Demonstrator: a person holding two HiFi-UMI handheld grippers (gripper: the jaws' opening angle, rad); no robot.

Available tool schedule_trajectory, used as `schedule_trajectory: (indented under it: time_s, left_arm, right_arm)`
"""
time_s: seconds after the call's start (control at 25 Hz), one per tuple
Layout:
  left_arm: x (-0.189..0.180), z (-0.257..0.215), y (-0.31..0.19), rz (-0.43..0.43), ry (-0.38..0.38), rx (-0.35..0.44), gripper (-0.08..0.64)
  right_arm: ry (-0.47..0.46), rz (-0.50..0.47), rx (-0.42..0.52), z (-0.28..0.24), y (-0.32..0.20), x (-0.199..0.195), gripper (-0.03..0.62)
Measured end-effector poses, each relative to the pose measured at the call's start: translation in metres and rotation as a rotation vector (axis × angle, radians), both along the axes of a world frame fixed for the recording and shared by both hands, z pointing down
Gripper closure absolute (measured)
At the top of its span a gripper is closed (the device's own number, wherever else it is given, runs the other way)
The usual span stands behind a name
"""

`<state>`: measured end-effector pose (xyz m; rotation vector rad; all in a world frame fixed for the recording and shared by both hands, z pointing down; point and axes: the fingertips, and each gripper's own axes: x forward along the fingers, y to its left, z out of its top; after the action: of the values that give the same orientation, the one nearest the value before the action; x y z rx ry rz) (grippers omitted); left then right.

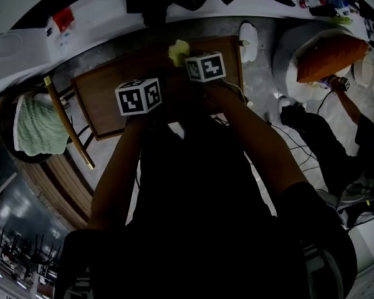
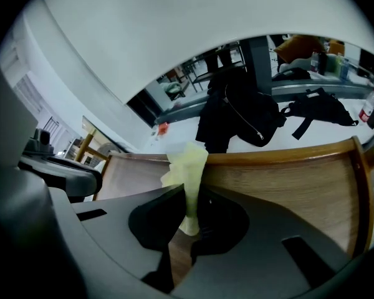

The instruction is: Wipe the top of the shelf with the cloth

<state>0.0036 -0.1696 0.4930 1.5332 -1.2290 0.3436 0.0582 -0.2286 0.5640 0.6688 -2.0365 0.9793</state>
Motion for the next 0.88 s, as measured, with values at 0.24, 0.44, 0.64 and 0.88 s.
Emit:
schedule_trajectory:
  time_s: [0.24,0.44,0.64,0.88]
  left_arm:
    - [0.019,0.001,-0.005,0.017,0.002,0.002,0.549]
    - [0.032,0.003,-0.011,0.019,0.013,0.009,0.549]
    - [0.050,-0.001,-0.026,0.045,0.030,0.039,0.549]
    - [0.064,-0.003,-0.024,0.075,0.035,0.044,0.549]
  right_arm:
    - [0.017,0.057,0.008,-0.001,-0.012,0.034,0.551]
    - [0.029,0.098,0.023,-0.001,-0.020,0.058,0.551]
    - [0.050,0.149,0.037,-0.004,-0.028,0.082,0.551]
    - [0.094,0.251,0.041,-0.005,-0.036,0.115,0.551]
